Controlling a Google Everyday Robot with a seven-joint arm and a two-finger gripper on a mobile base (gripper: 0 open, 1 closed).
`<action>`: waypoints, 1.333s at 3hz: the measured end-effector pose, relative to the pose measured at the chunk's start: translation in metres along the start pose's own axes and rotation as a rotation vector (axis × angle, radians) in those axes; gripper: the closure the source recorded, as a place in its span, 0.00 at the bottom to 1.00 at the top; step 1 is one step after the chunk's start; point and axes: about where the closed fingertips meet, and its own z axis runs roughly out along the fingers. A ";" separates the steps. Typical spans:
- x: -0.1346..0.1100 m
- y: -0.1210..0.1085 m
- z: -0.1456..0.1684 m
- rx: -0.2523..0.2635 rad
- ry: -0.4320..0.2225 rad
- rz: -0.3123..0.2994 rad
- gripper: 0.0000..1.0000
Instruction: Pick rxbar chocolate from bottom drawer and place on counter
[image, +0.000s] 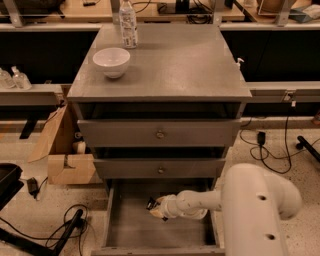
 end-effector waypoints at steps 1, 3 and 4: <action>-0.029 0.005 -0.080 -0.023 -0.033 -0.033 1.00; -0.069 -0.022 -0.258 0.028 -0.123 -0.006 1.00; -0.084 -0.041 -0.330 0.073 -0.151 0.026 1.00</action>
Offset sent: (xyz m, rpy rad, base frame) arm -0.0577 -0.1067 0.2518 0.0907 -0.0926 0.0179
